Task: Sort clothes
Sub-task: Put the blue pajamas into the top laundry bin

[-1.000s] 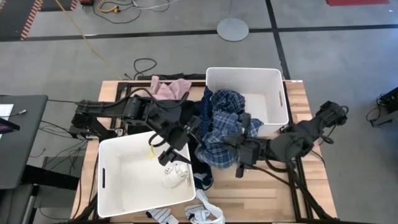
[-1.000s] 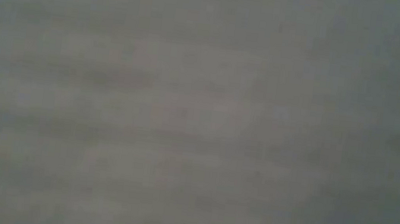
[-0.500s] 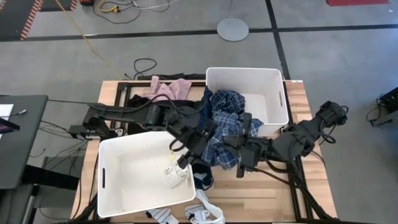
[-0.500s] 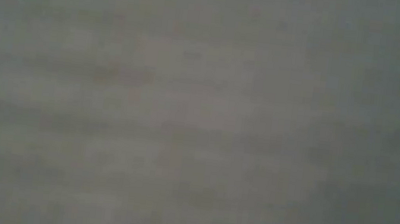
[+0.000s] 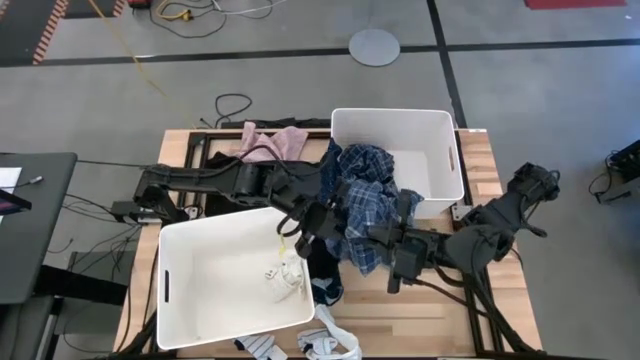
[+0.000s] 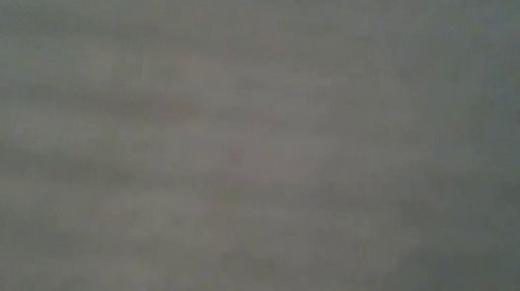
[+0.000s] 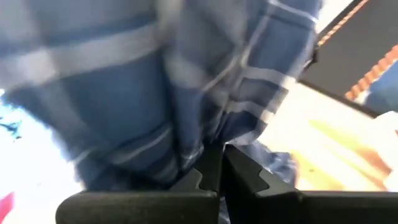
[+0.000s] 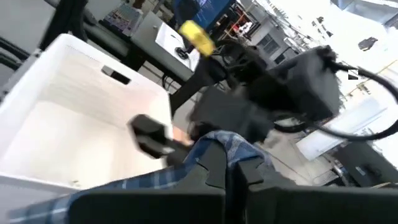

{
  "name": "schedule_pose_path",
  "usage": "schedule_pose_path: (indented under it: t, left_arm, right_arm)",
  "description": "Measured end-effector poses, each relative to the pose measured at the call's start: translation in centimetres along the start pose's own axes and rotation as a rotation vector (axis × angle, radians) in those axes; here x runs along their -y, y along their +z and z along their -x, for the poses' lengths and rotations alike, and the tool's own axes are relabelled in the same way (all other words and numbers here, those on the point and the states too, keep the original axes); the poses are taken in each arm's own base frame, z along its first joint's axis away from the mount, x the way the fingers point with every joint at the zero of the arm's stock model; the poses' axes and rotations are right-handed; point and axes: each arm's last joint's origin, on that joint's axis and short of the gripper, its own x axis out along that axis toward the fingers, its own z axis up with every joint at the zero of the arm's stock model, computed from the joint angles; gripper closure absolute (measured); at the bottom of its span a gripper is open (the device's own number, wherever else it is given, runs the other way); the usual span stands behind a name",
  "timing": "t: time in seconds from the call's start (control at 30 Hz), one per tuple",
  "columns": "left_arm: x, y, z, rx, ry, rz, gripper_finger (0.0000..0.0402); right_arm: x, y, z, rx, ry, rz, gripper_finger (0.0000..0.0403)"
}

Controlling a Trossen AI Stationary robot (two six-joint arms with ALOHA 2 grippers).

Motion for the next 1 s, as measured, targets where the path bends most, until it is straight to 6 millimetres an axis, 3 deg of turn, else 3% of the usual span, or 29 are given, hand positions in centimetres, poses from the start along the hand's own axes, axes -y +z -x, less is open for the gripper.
schedule_pose_path:
  t: [0.53,0.8,1.0]
  left_arm:
    - [-7.5,0.6,6.4,0.062,0.353,-0.055,0.0401]
    - [-11.3,-0.8,8.5,0.110,0.553,-0.066,0.0401]
    - [-14.1,-3.6,8.7,0.119,0.605,0.007,0.0401]
  right_arm:
    - [-2.6,-1.8,2.5,-0.173,0.076,-0.147,0.0379]
    - [-3.4,-3.6,2.8,-0.310,0.118,-0.281,0.0368]
    - [-3.8,-4.3,3.7,-0.372,0.111,-0.374,0.0346]
